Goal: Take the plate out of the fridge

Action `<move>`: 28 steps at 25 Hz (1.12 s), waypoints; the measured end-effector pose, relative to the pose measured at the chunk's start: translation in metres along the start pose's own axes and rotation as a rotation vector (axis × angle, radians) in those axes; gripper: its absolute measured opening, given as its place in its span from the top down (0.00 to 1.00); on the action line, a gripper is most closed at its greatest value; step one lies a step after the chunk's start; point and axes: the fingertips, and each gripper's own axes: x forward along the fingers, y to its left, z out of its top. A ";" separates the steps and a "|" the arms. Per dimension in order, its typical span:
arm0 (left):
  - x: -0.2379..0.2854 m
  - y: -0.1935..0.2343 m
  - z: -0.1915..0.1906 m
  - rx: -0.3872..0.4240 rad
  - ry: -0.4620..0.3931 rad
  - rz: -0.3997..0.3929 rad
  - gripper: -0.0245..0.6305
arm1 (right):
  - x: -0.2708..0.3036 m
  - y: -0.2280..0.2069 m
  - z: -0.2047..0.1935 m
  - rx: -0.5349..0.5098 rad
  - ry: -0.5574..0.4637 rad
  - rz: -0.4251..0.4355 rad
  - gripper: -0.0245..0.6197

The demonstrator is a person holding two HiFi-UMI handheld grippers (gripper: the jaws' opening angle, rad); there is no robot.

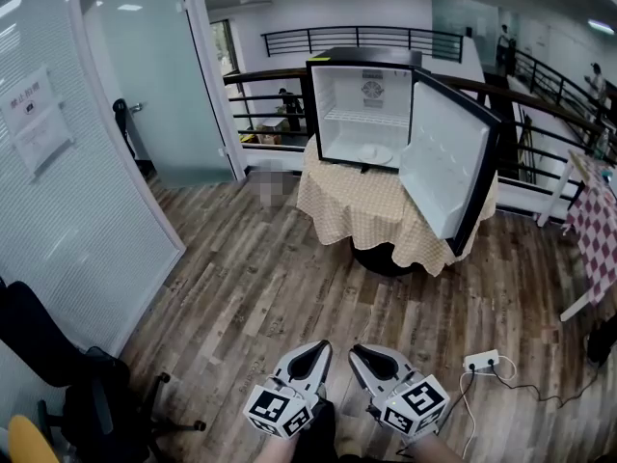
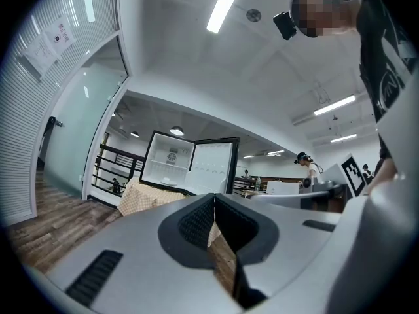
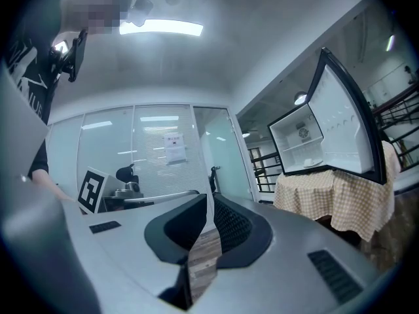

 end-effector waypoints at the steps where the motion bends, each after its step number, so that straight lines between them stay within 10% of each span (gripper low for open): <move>1: 0.003 0.003 0.000 -0.003 0.002 -0.003 0.95 | 0.004 -0.002 0.001 -0.001 -0.001 -0.003 0.88; 28: 0.144 0.177 0.031 -0.016 0.041 -0.114 0.95 | 0.184 -0.129 0.030 0.043 0.004 -0.141 0.88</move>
